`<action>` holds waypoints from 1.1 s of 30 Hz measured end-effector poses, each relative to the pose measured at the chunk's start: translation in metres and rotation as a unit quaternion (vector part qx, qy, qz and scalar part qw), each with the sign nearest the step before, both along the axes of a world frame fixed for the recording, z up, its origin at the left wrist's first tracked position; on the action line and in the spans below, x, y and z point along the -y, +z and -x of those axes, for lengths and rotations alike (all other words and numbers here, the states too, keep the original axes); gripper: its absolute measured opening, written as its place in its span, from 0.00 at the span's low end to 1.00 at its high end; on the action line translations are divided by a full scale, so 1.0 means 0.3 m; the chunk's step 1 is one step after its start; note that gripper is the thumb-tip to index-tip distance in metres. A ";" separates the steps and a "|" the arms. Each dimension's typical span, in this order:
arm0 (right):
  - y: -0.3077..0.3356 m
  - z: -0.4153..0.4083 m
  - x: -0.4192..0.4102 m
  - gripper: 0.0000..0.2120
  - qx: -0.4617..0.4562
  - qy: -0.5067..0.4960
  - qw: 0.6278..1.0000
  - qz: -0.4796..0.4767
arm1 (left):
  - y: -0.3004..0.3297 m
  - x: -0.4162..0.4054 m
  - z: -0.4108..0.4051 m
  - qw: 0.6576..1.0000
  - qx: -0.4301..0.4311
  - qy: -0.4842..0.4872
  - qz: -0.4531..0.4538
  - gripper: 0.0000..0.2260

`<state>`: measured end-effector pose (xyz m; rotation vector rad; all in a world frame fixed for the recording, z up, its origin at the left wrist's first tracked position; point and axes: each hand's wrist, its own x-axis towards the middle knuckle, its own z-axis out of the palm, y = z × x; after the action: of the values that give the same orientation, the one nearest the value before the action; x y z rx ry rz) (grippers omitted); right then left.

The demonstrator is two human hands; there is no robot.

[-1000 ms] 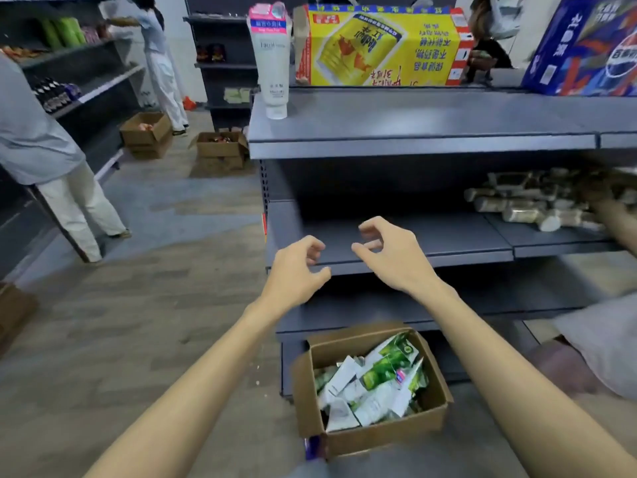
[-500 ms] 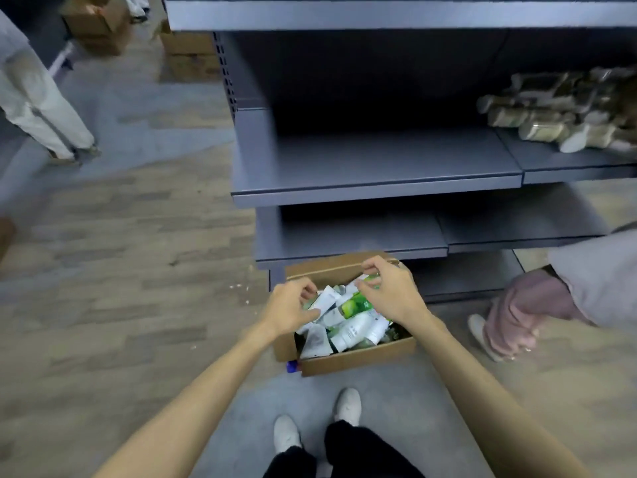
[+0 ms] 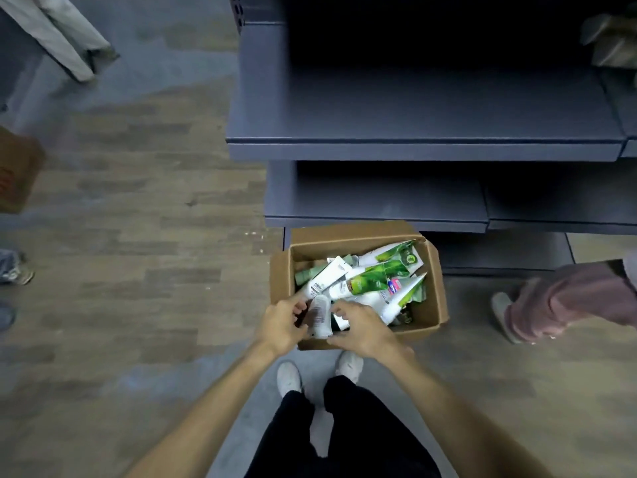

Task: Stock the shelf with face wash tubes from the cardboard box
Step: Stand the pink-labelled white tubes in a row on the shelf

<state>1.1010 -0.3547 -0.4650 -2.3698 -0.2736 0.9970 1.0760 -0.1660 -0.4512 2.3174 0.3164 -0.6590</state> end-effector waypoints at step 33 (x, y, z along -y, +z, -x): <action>-0.202 -0.089 -0.118 0.16 0.075 -0.126 0.987 -0.069 | -0.096 -0.070 -0.031 0.980 0.016 0.154 0.129 0.16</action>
<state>1.1275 -0.3192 -0.5256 -2.2862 -0.0915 0.6623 1.0854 -0.1450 -0.4802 1.9762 0.5299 -0.4763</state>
